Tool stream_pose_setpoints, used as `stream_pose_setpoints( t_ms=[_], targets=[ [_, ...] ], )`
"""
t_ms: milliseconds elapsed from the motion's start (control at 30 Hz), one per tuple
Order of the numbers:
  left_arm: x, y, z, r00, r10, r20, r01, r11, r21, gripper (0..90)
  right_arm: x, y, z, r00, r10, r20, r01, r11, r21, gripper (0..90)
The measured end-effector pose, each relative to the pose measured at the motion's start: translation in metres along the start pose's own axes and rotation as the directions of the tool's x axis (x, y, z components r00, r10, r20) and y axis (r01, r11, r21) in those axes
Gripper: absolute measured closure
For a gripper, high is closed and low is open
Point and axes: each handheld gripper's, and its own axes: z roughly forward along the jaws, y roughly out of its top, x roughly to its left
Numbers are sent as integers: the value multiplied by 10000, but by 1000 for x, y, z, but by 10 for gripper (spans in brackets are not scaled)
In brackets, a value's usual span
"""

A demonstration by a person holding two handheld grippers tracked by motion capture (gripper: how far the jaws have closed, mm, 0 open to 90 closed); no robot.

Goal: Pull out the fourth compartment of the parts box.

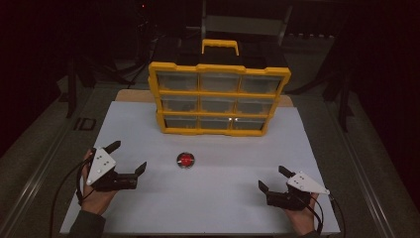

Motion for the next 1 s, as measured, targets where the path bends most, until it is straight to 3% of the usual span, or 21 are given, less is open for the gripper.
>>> stream_pose_setpoints(
  t_ms=[533, 1000],
  targets=[
    [6, 23, 25, 9999, 16, 147, -10, 9990, -454, 0, -2, -1, -1, 10000, 23, 76, -23, 10000, -22, 87],
    [9, 38, 43, 9979, 612, 213, -605, 9977, -310, 0, -3, -1, -1, 9999, 100, 112, -99, 9999, -62, 87]
  ],
)
